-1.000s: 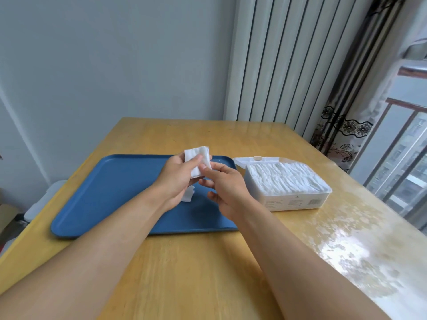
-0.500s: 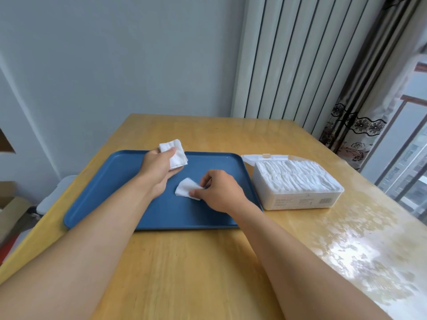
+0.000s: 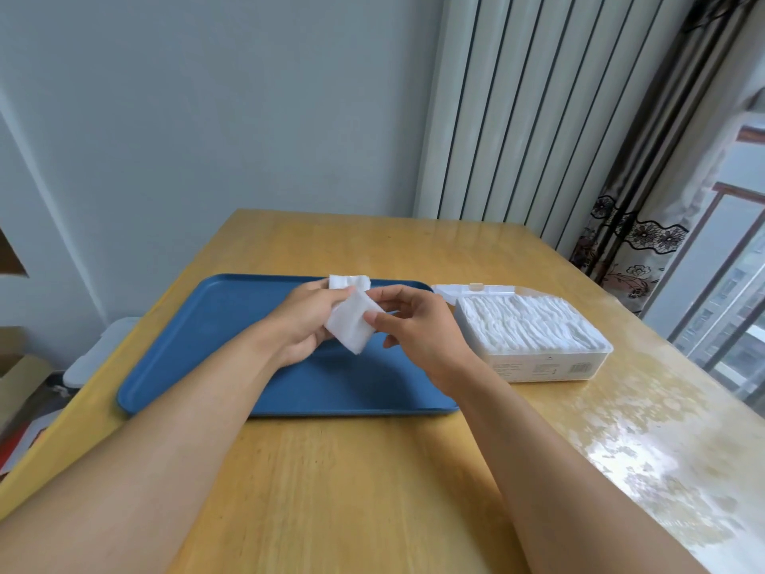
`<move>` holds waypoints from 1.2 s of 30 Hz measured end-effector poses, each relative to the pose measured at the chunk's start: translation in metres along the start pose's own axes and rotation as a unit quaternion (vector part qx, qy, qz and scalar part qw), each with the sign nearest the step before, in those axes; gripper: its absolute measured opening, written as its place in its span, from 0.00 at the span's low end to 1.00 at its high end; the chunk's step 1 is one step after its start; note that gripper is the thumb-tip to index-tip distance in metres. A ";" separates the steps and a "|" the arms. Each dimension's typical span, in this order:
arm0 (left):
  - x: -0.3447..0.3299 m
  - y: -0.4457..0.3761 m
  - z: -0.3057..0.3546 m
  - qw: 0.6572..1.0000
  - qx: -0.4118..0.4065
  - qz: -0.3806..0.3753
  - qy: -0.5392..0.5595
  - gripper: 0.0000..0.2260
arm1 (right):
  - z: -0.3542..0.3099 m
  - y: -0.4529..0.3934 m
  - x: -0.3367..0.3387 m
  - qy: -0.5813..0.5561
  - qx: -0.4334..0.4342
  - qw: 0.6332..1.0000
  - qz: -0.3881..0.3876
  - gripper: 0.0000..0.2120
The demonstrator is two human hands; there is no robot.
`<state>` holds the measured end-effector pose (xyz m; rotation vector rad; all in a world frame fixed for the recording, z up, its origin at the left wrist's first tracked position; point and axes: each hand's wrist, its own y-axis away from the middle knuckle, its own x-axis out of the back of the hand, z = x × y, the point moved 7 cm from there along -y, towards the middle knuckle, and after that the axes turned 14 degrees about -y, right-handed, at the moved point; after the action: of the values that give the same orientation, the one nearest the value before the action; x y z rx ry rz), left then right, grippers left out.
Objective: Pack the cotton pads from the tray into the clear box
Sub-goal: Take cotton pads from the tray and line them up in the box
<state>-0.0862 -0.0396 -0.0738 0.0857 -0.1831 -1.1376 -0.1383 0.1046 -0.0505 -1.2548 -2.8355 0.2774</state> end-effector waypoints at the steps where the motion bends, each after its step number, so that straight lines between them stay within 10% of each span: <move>1: -0.003 0.001 0.001 1.000 -0.001 -0.012 -0.004 0.11 | -0.002 0.000 0.000 0.022 0.014 1.000 -0.001 0.08; 8: -0.020 0.007 0.000 0.993 0.039 -0.103 0.040 0.15 | -0.004 -0.003 0.011 0.121 0.077 0.987 0.070 0.08; 18: -0.009 0.007 -0.007 0.993 0.083 -0.015 0.077 0.14 | -0.021 0.006 0.009 0.138 0.173 0.973 0.069 0.15; 26: 0.007 -0.001 0.002 0.992 0.021 0.085 0.090 0.16 | -0.014 0.011 0.002 0.189 0.122 0.974 0.003 0.23; 31: 0.005 -0.001 0.006 0.990 -0.008 0.100 0.101 0.14 | -0.008 0.007 0.008 0.144 0.098 0.982 0.071 0.05; 36: 0.000 -0.001 0.010 0.987 -0.033 0.095 0.128 0.10 | 0.007 0.003 0.011 0.132 0.036 0.987 0.085 0.17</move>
<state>-0.0887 -0.0395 -0.0637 0.1512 0.0735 -0.9324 -0.1444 0.1137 -0.0586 -1.4045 -2.4825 0.1976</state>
